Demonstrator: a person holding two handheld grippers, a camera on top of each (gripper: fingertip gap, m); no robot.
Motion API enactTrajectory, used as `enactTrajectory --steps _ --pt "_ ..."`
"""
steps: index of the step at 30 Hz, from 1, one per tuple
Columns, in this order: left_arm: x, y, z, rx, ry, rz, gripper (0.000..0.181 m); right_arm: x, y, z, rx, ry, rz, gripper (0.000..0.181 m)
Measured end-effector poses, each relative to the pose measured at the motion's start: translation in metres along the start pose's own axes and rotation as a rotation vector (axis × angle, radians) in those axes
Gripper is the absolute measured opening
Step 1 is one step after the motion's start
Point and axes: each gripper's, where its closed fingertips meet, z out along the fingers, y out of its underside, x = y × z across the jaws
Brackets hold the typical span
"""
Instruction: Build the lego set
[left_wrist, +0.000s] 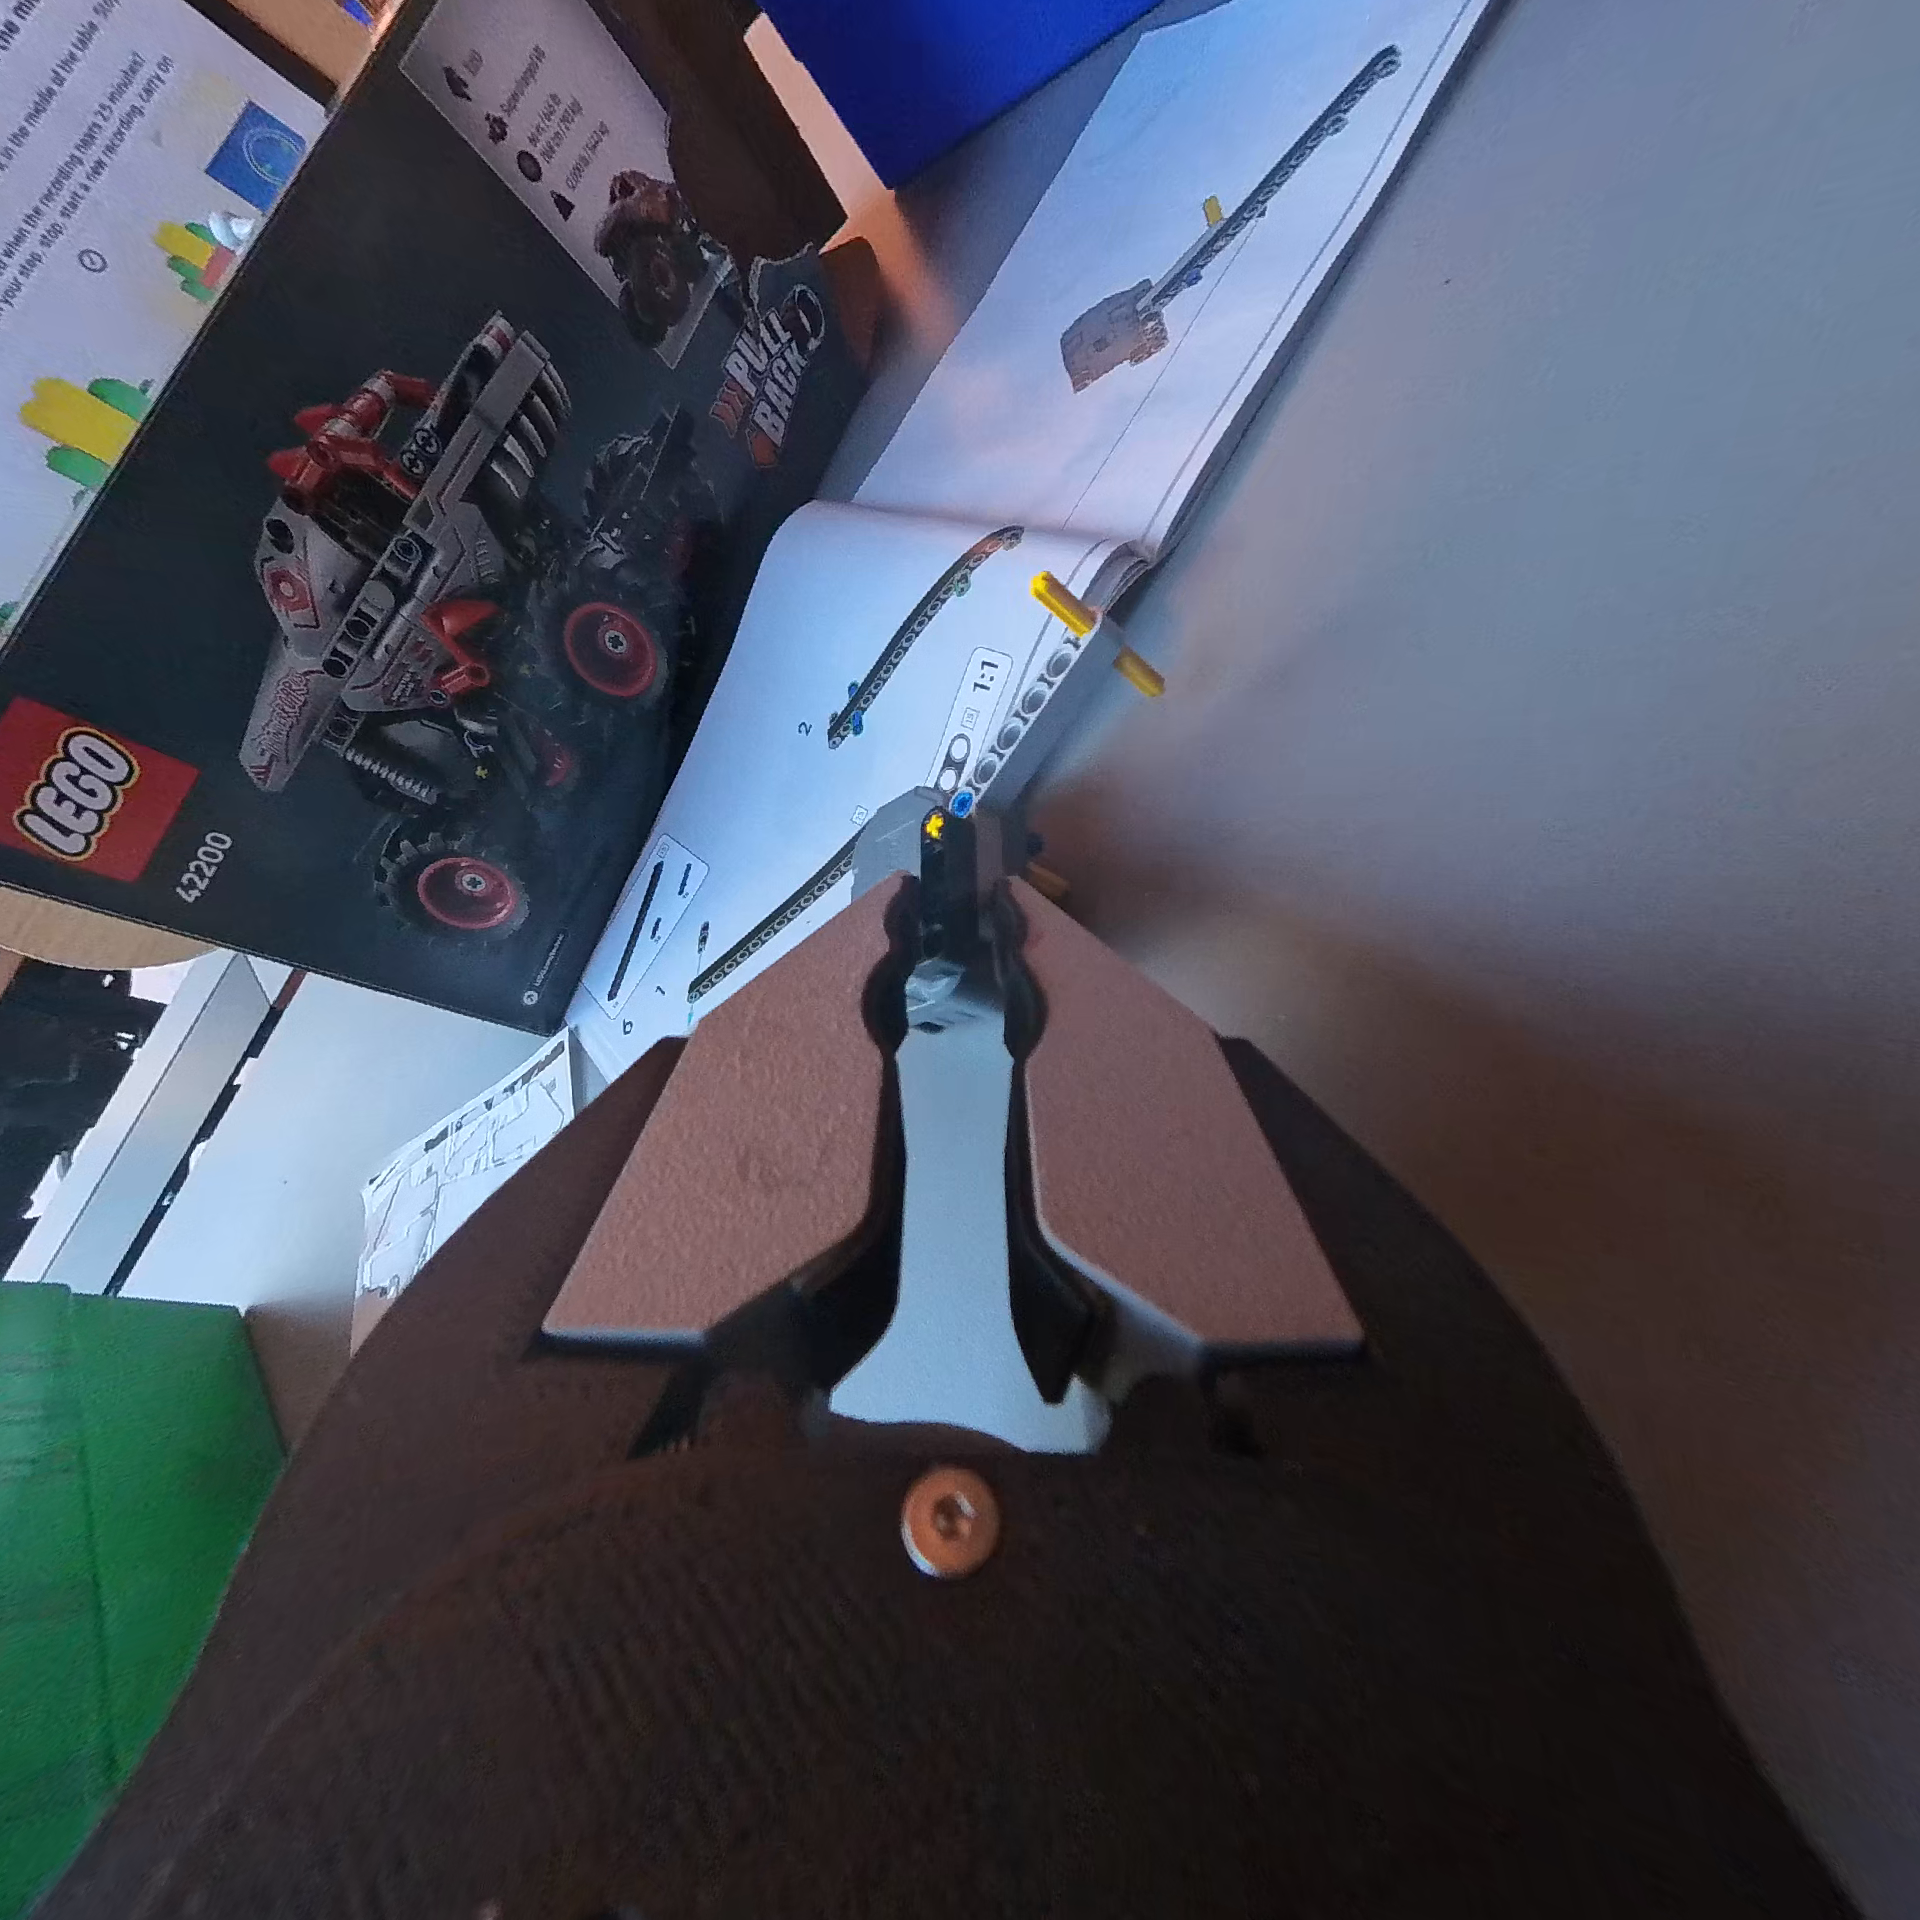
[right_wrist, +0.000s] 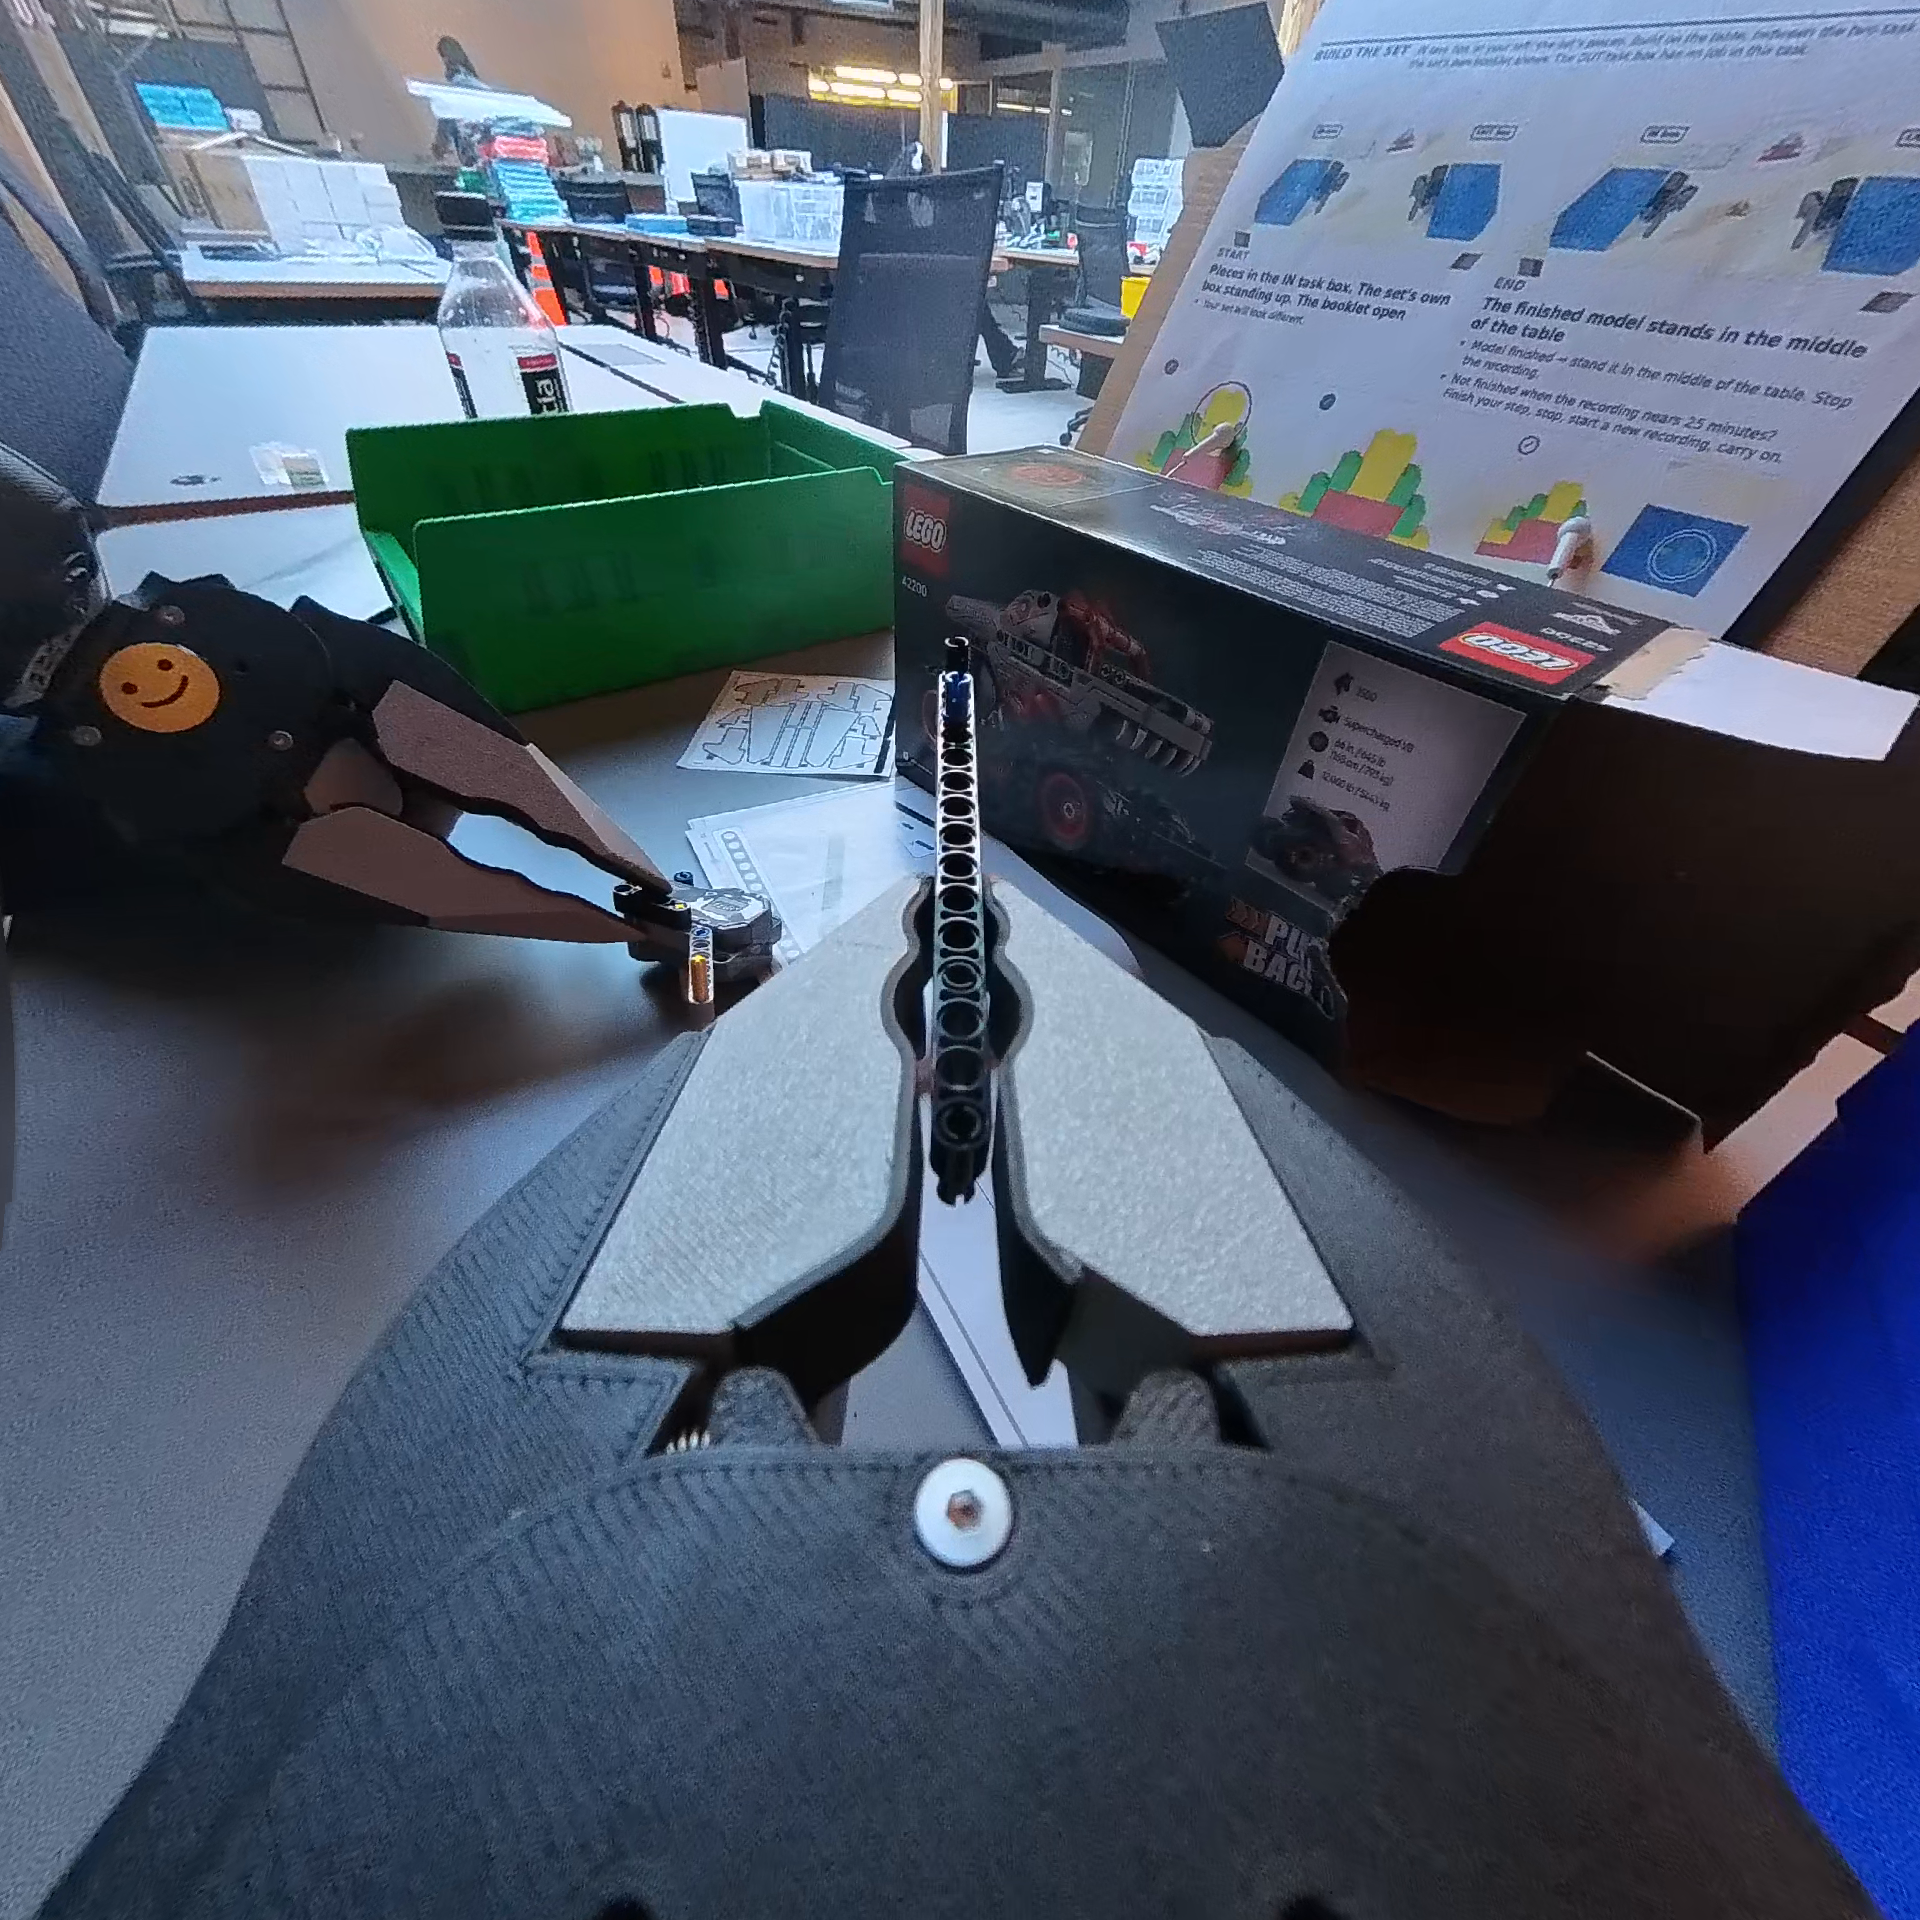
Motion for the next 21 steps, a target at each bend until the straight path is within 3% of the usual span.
enactTrajectory --steps 14,21 --pt "0.0 0.0 0.0 -0.001 -0.001 0.002 0.012 -0.006 0.005 0.004 -0.027 -0.023 -0.005 0.005" --pt "0.001 -0.001 0.0 0.0 -0.003 0.003 0.011 -0.037 0.029 0.024 -0.144 -0.145 -0.023 0.004"
